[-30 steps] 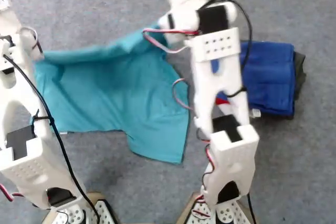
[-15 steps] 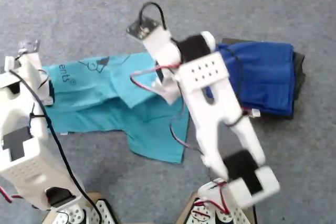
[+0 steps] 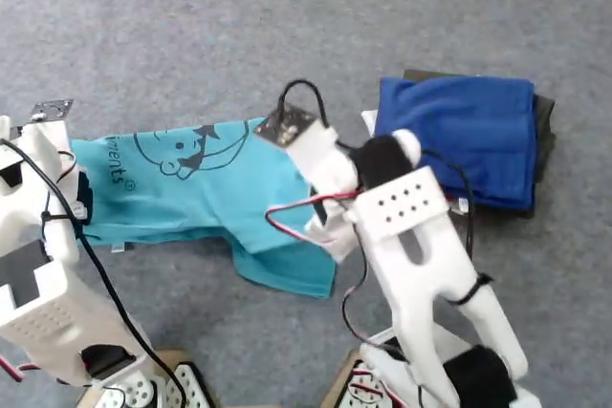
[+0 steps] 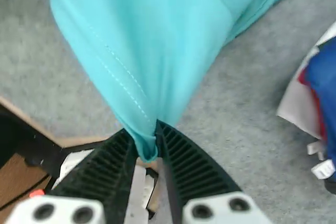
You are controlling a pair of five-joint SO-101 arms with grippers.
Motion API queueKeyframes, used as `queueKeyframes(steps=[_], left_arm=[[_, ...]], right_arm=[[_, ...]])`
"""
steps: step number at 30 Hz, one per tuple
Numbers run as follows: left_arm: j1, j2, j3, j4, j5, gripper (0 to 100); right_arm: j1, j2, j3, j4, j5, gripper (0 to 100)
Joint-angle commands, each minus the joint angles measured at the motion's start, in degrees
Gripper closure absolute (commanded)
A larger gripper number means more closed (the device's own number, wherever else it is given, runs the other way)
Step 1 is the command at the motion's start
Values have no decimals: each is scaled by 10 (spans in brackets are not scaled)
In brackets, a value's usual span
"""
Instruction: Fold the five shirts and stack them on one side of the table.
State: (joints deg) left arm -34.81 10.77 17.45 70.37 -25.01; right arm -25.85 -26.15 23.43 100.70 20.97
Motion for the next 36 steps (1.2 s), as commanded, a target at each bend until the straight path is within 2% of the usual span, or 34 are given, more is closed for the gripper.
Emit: queueKeyframes(steps=[1, 6, 17, 19, 22, 23, 27, 29, 33, 35, 36], left_arm=[[-7, -25, -1, 4, -11, 971], [-7, -4, 0, -32, -9, 971], [-6, 14, 0, -30, -11, 966], [-8, 10, 0, -19, -23, 923], [-20, 9, -23, 14, -40, 738], [-26, 9, -34, 18, -34, 712], [-61, 9, -100, 57, -28, 709], [-77, 9, -145, 95, -28, 717], [-90, 9, -243, 173, -26, 805], [-83, 12, -291, 203, 6, 909], [-75, 14, -313, 212, 35, 971]], right_arm=[[-37, -33, 39, -4, -1, 984], [-66, -44, 97, -32, -19, 984], [-66, -44, 179, -84, -17, 981], [-66, -44, 179, -84, -17, 976], [-66, -44, 179, -79, -18, 886], [-66, -44, 180, -79, -18, 838], [-69, -44, 166, -54, -18, 669], [-67, -44, 149, -30, -17, 632], [-52, -39, 93, -20, -17, 678], [-37, -30, 55, -50, -21, 804], [-28, -19, 33, -69, -22, 907]])
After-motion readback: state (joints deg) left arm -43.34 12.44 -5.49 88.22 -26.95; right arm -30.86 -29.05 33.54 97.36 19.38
